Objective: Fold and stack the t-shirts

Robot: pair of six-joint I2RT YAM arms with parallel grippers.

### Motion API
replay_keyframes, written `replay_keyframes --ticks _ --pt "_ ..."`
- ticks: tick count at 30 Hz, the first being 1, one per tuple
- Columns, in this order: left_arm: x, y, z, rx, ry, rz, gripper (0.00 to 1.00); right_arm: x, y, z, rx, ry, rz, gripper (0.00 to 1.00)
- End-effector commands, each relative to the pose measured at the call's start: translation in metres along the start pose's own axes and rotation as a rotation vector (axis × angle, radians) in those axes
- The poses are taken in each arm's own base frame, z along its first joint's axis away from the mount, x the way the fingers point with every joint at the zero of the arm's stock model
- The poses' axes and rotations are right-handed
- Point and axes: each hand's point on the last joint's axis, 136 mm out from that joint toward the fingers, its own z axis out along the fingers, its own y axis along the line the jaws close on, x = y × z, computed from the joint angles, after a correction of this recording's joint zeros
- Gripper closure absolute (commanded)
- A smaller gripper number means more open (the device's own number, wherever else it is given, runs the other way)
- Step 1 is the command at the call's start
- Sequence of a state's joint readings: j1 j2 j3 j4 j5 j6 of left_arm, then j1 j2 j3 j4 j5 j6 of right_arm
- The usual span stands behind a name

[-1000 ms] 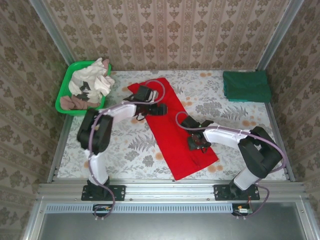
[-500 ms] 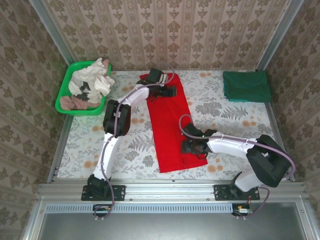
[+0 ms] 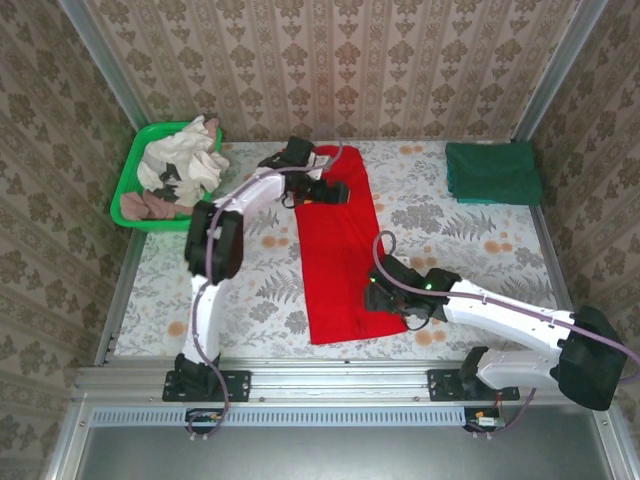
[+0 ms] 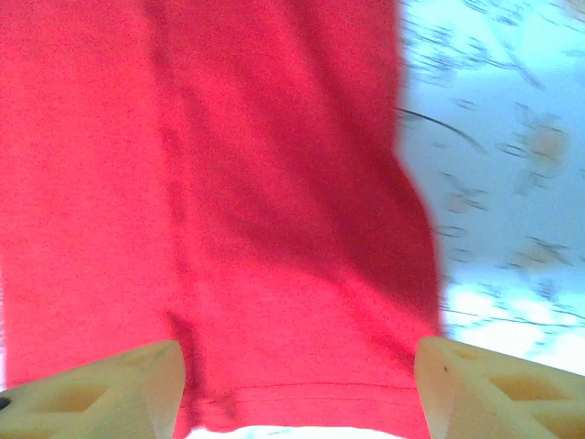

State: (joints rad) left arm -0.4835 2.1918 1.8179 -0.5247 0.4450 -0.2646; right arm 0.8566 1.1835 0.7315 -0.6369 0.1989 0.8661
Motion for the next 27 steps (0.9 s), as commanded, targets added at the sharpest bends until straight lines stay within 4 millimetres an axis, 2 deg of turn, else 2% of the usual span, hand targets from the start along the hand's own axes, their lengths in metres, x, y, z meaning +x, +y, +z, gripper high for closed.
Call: replay_keyframes --ticks 1,3,5,8,10,14,16,19,22,24,27 --pt "-0.007 -0.020 -0.065 0.013 -0.156 0.050 0.00 0.034 -0.042 0.018 0.125 0.100 -0.026 0.32" --pt "0.018 -0.021 -0.086 0.009 -0.209 0.020 0.00 0.044 -0.039 0.028 0.084 0.123 -0.009 0.36" --pt "0.054 -0.019 -0.098 0.018 -0.231 -0.013 0.00 0.050 -0.033 0.037 0.046 0.142 -0.001 0.39" --pt "0.119 -0.007 -0.104 0.009 -0.210 -0.102 0.01 0.057 -0.026 0.040 0.031 0.176 -0.002 0.43" --pt "0.161 -0.002 -0.106 0.021 -0.192 -0.178 0.03 0.056 -0.008 0.039 -0.017 0.160 -0.005 0.45" --pt "0.223 -0.001 -0.114 -0.019 -0.172 -0.241 0.04 0.067 0.020 0.036 -0.056 0.184 -0.041 0.46" --pt "0.252 -0.001 -0.117 -0.044 -0.142 -0.272 0.06 0.068 0.019 0.029 -0.014 0.189 -0.068 0.46" --pt "0.279 -0.015 -0.118 -0.004 -0.131 -0.292 0.09 0.063 0.010 0.013 -0.014 0.152 -0.053 0.44" --pt "0.296 -0.026 -0.117 0.003 -0.128 -0.290 0.10 0.059 -0.012 0.004 0.007 0.115 -0.019 0.43" --pt "0.300 -0.037 -0.111 0.017 -0.137 -0.278 0.12 0.057 -0.032 0.003 0.048 0.107 0.004 0.42" --pt "0.310 -0.052 -0.094 0.023 -0.103 -0.253 0.14 0.055 -0.045 0.012 0.057 0.118 0.028 0.42"
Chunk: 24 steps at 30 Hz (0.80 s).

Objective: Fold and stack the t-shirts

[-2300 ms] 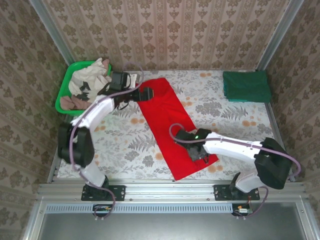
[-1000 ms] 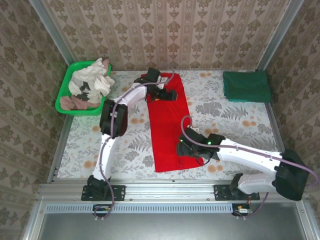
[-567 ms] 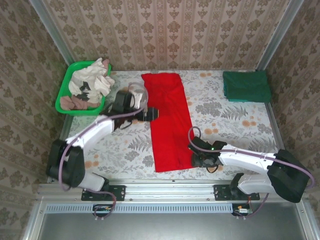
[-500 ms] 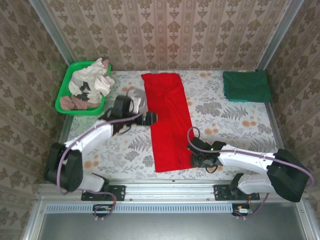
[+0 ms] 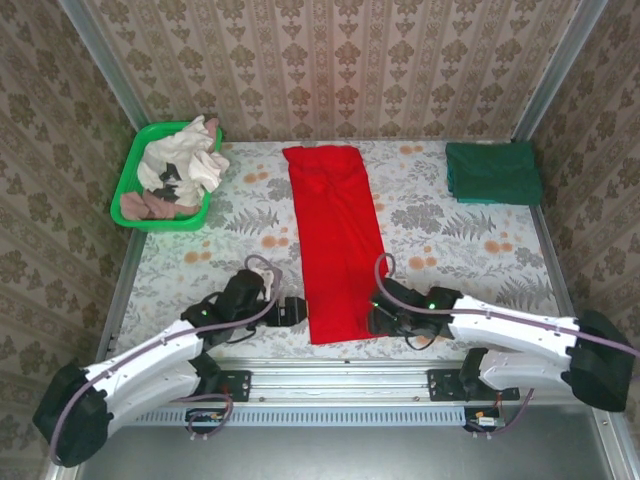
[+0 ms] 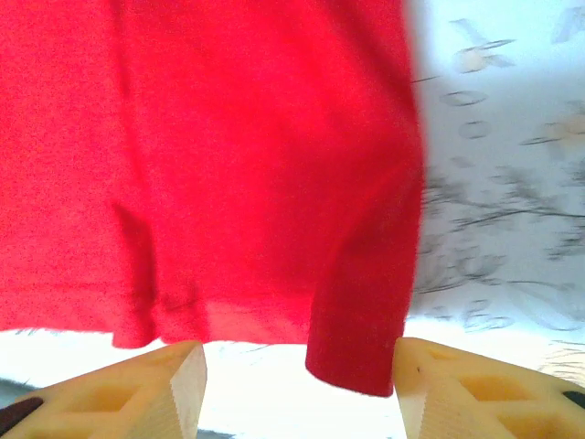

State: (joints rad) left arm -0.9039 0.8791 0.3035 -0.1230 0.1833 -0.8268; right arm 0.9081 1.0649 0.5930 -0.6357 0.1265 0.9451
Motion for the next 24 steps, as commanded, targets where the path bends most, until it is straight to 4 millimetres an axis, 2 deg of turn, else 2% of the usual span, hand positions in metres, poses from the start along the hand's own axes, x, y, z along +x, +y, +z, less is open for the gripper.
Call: replay_keyframes --ticks 1,4,7,10,14,16,20,24 --pt "0.005 -0.003 0.018 -0.038 -0.010 -0.053 0.15 0.009 -0.034 0.012 0.100 0.048 0.010 0.42" --pt "0.019 -0.008 0.038 -0.064 0.055 -0.035 0.19 0.008 -0.037 0.021 0.097 0.064 0.013 0.42" --pt "0.030 -0.005 0.048 -0.108 0.112 -0.030 0.27 0.012 -0.040 0.027 0.101 0.083 0.015 0.43" --pt "0.040 0.006 0.050 -0.188 0.147 -0.017 0.32 0.019 -0.047 0.030 0.106 0.086 0.036 0.44" --pt "0.047 0.006 0.053 -0.201 0.184 -0.009 0.50 0.019 -0.039 0.038 0.044 0.068 0.059 0.47" --pt "0.048 0.003 0.053 -0.188 0.187 -0.004 0.54 0.018 -0.036 0.040 0.038 0.070 0.056 0.49" --pt "0.052 -0.008 0.056 -0.163 0.198 -0.003 0.60 0.016 -0.031 0.045 0.024 0.072 0.055 0.53" --pt "0.053 -0.022 0.053 -0.169 0.195 -0.017 0.60 0.012 -0.021 0.044 -0.009 0.071 0.050 0.60"
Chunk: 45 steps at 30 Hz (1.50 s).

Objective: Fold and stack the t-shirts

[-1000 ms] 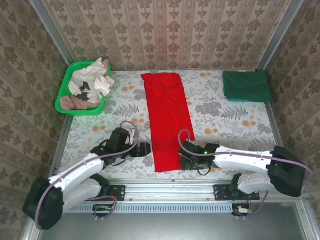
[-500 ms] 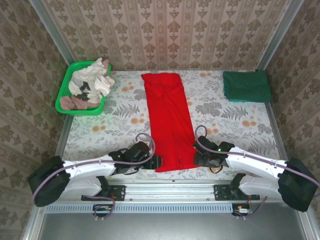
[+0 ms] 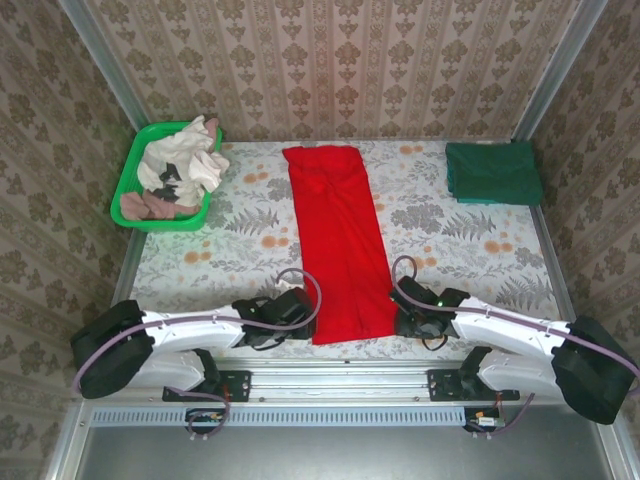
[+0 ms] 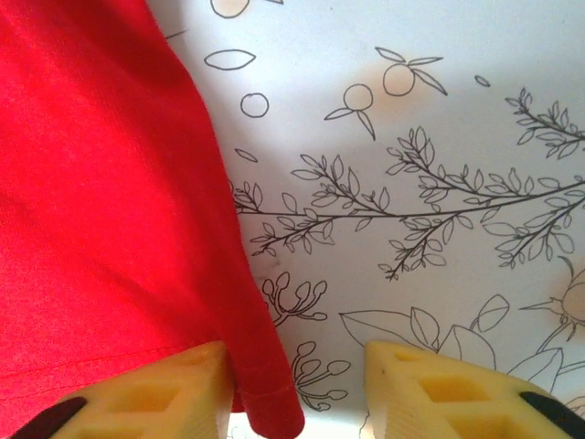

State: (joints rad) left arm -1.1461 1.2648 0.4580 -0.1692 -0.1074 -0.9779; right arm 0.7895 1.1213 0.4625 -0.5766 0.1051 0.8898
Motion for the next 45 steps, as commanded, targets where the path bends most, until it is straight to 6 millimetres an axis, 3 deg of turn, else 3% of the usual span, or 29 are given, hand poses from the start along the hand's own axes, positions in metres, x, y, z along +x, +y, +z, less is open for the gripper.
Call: replay_keyframes --ticks 1,3,7,10,13,17,24,27,31,39,45 --pt "0.024 -0.036 0.001 0.121 0.116 -0.040 0.60 -0.005 0.030 0.006 -0.129 0.000 0.004 0.61" --pt "0.020 -0.033 -0.009 0.100 0.087 -0.070 0.61 -0.007 0.031 0.004 -0.127 -0.003 -0.001 0.63" --pt "0.006 -0.021 -0.035 0.056 0.006 -0.095 0.53 -0.010 0.032 0.000 -0.126 -0.018 -0.007 0.68" --pt "-0.003 -0.025 -0.046 0.090 -0.045 -0.104 0.46 -0.014 0.034 -0.006 -0.135 -0.031 -0.011 0.68" --pt "0.002 -0.028 -0.039 0.101 -0.030 -0.114 0.43 -0.016 0.036 -0.009 -0.141 -0.043 -0.018 0.67" --pt "0.011 -0.041 -0.020 0.123 0.023 -0.105 0.48 -0.019 0.039 -0.011 -0.151 -0.049 -0.025 0.67" --pt "0.021 -0.034 -0.008 0.073 0.068 -0.098 0.54 -0.022 0.041 -0.016 -0.169 -0.069 -0.021 0.66" --pt "0.021 -0.037 -0.005 0.074 0.074 -0.097 0.55 -0.020 0.032 -0.013 -0.117 -0.064 -0.028 0.56" --pt "0.020 -0.049 -0.007 0.096 0.068 -0.078 0.54 -0.021 0.010 -0.015 -0.015 -0.081 -0.034 0.55" --pt "0.018 -0.057 -0.013 0.071 0.059 -0.044 0.54 -0.016 0.020 0.001 -0.056 -0.052 -0.035 0.61" --pt "0.023 -0.056 -0.006 0.057 0.087 -0.043 0.56 -0.016 0.014 0.000 -0.038 -0.063 -0.033 0.62"
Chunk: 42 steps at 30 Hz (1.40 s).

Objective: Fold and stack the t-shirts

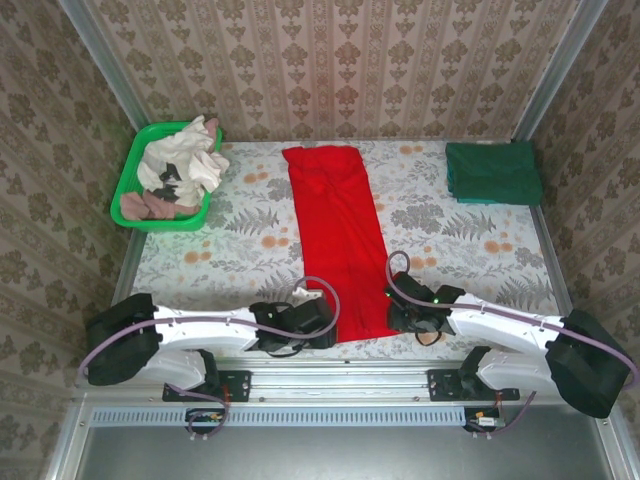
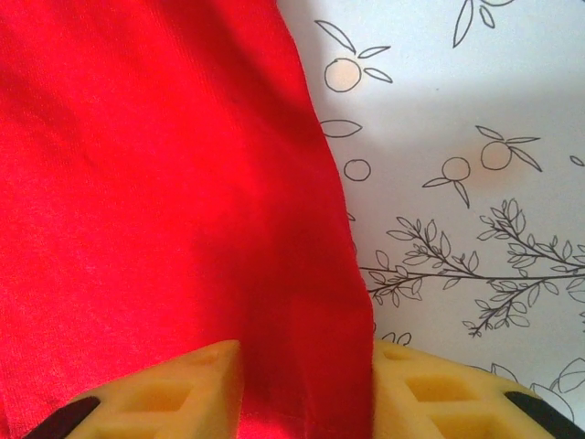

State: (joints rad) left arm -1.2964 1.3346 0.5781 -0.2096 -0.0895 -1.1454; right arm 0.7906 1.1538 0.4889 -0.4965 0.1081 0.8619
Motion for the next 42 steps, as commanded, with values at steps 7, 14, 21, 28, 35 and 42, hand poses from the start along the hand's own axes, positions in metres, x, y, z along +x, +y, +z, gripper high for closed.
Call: replay_keyframes --ticks 7,14,21,28,35,42 --pt "0.014 0.014 0.007 -0.064 0.059 -0.006 0.51 0.000 -0.010 -0.006 0.016 -0.028 -0.017 0.62" --pt "0.012 0.008 0.007 -0.045 0.056 0.008 0.83 0.000 -0.005 -0.009 -0.010 -0.026 -0.013 0.72" --pt "-0.008 0.004 -0.023 0.010 -0.050 0.019 1.00 0.013 0.008 -0.022 -0.061 0.004 -0.029 0.99" --pt "-0.016 0.012 -0.042 0.044 -0.115 -0.006 1.00 -0.005 0.023 -0.057 -0.101 -0.085 -0.051 1.00" --pt "-0.055 0.030 -0.067 0.041 -0.224 -0.021 1.00 -0.051 0.046 -0.081 -0.086 -0.198 -0.065 1.00" --pt "-0.124 0.050 -0.081 0.017 -0.292 -0.052 1.00 -0.125 0.061 -0.074 -0.037 -0.273 -0.060 1.00"
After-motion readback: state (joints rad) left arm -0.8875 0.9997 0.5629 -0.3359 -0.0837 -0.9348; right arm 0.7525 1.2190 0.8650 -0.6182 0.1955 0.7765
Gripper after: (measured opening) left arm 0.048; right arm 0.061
